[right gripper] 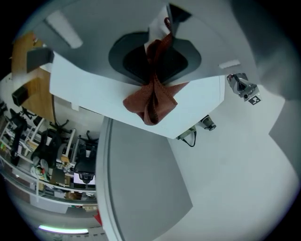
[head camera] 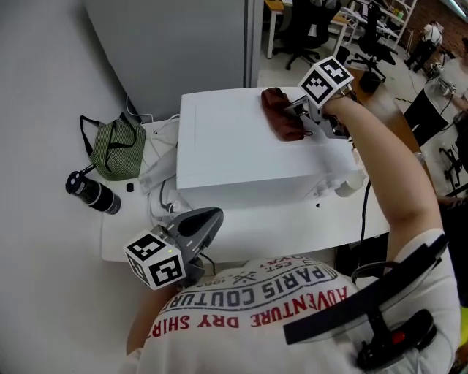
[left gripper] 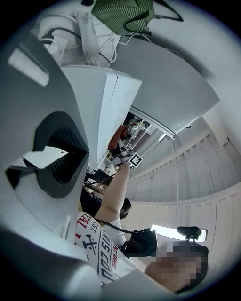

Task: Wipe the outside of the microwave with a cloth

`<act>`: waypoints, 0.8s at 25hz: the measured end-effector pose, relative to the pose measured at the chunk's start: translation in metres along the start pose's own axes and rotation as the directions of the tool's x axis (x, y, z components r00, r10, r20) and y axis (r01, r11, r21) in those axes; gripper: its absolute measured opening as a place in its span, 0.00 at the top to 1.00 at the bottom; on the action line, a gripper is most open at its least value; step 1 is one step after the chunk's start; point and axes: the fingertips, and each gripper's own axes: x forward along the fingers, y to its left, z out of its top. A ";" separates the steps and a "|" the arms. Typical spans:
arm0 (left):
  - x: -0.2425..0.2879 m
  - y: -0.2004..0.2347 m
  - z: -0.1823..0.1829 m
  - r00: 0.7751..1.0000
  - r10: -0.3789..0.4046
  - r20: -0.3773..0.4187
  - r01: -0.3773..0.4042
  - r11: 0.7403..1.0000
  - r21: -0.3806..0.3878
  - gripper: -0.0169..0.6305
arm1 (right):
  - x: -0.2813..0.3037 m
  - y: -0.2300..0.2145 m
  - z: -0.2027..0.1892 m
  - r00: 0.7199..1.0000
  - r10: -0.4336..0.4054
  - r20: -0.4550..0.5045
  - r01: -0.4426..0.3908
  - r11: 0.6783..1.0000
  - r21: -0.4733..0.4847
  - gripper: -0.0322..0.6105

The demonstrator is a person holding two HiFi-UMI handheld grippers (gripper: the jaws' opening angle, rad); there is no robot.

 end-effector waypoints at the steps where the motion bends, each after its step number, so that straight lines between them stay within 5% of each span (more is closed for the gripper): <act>1: 0.007 -0.003 0.001 1.000 -0.012 -0.006 0.012 1.000 0.003 0.97 | -0.009 -0.009 -0.008 1.000 -0.011 0.004 0.011 1.000 0.016 0.88; 9: 0.054 -0.029 -0.003 0.991 -0.125 -0.051 0.126 0.992 0.020 0.97 | -0.068 -0.065 -0.066 0.994 -0.103 0.033 0.098 0.986 0.134 0.88; 20: 0.070 -0.040 -0.010 0.987 -0.144 -0.073 0.146 0.989 0.014 0.97 | -0.087 -0.082 -0.088 0.990 -0.125 0.063 0.112 0.978 0.174 0.88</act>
